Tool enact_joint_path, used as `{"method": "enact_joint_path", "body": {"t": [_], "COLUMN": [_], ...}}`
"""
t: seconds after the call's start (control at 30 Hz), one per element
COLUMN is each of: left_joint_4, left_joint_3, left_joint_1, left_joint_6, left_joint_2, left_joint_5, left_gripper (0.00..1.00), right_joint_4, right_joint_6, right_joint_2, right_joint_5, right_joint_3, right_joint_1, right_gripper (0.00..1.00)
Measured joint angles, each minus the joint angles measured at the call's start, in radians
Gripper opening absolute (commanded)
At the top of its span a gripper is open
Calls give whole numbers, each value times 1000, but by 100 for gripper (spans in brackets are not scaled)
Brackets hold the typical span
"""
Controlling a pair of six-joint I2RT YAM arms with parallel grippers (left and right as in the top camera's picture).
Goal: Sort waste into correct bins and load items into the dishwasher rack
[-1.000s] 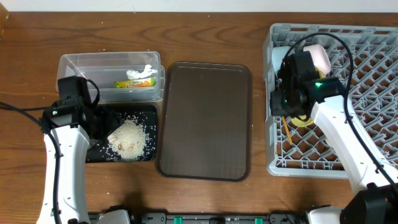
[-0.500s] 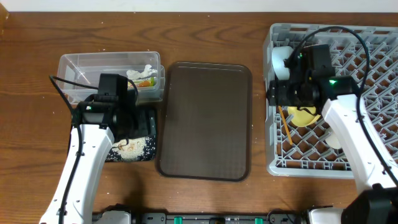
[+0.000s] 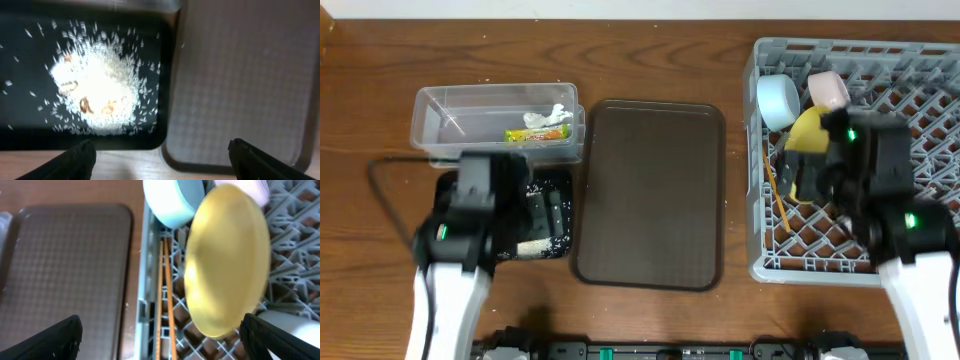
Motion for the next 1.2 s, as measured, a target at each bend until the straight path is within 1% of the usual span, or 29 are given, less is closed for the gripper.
{"method": "enact_joint_path", "body": {"t": [0.07, 0.1, 0.2, 0.23, 0.37, 0.87, 1.2], "left_joint_4": [20, 25, 24, 19, 17, 11, 11], "left_joint_3": [-42, -63, -109, -115, -122, -122, -122], "left_joint_1": [0, 0, 0, 0, 0, 0, 0], "left_joint_6": [1, 1, 5, 5, 5, 5, 5], "left_joint_2": [-106, -156, -280, -306, -374, -389, -389], "left_joint_5": [0, -1, -6, -8, -12, -19, -19], "left_gripper": [89, 95, 95, 96, 96, 96, 96], "right_joint_4": [31, 48, 69, 71, 55, -76, -89], "right_joint_6": [3, 4, 7, 7, 7, 7, 6], "right_joint_2": [-80, -135, -259, -309, -407, -426, -426], "right_joint_5": [15, 21, 33, 36, 42, 46, 56], "right_joint_3": [-78, -126, -211, -235, -263, -270, -273], "right_joint_1": [0, 0, 0, 0, 0, 0, 0], "right_gripper": [99, 99, 99, 99, 99, 99, 99]}}
